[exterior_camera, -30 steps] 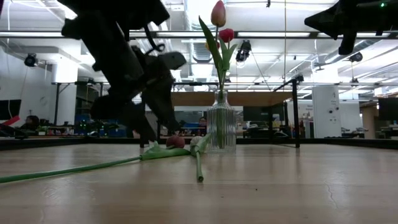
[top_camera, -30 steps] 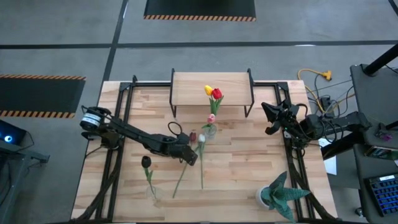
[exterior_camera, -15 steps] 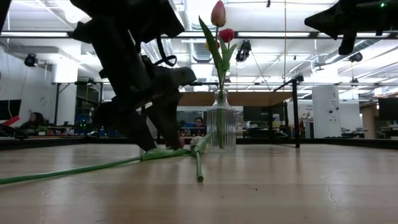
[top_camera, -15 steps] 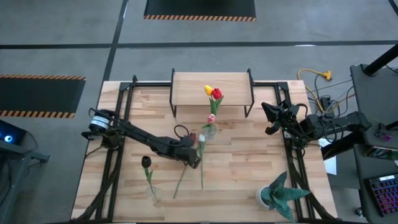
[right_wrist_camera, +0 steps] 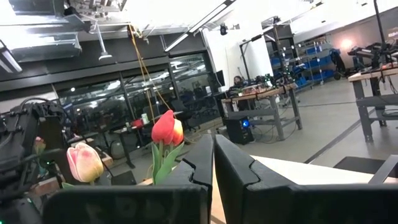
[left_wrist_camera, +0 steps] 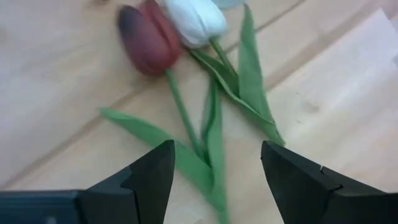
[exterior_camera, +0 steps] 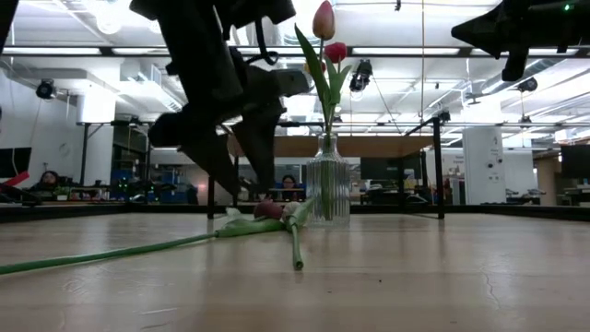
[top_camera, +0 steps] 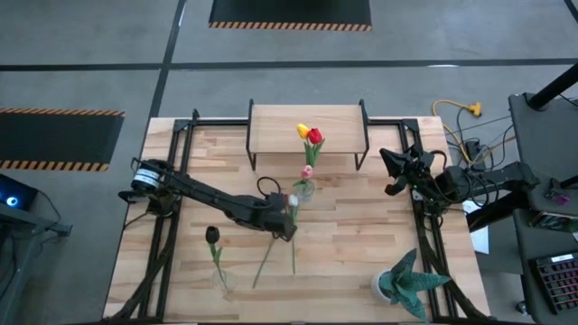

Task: Pick and place flowers into a vace then onto a shelf
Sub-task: Put the maroon tulip into the bottom transparent vase

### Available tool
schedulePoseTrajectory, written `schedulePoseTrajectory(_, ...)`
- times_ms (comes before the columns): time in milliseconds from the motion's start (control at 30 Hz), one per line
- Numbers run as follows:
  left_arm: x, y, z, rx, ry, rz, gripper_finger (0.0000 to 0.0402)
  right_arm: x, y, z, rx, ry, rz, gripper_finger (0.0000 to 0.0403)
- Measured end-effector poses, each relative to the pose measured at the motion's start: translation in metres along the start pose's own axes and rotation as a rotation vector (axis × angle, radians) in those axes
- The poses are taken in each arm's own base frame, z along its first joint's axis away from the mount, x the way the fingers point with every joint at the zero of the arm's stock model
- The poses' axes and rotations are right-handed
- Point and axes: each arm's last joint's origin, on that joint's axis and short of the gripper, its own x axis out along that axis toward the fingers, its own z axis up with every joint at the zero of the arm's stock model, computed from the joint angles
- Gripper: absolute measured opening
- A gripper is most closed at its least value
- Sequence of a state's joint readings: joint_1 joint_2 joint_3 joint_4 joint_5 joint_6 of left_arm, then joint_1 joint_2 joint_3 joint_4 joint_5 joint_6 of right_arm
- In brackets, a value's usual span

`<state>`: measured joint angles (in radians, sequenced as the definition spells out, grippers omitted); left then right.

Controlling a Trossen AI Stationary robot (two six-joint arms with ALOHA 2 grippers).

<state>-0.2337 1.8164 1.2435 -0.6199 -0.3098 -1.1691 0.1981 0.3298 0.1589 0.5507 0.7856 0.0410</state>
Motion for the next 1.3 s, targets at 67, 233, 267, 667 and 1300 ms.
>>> schedulePoseTrajectory(67,-0.003,0.001,0.001,-0.008,0.01,0.036,0.0223,0.0,0.0,0.0,0.0,0.0,0.0,0.0009)
schedulePoseTrajectory(233,0.0,0.006,-0.003,-0.083,0.028,0.058,0.0223,0.0,0.0,0.0,-0.001,0.0,0.0,0.0009)
schedulePoseTrajectory(267,0.002,0.008,-0.004,-0.091,0.04,0.06,0.0223,0.0,0.0,0.0,-0.001,0.0,0.0,0.0009)
schedulePoseTrajectory(667,0.016,0.011,-0.013,-0.143,0.066,-0.04,0.0223,0.0,0.0,0.0,-0.001,0.001,0.0,0.0009)
schedulePoseTrajectory(1300,0.028,0.019,-0.02,-0.181,0.06,-0.052,0.0223,0.0,0.0,0.0,-0.001,0.0,-0.001,0.0009)
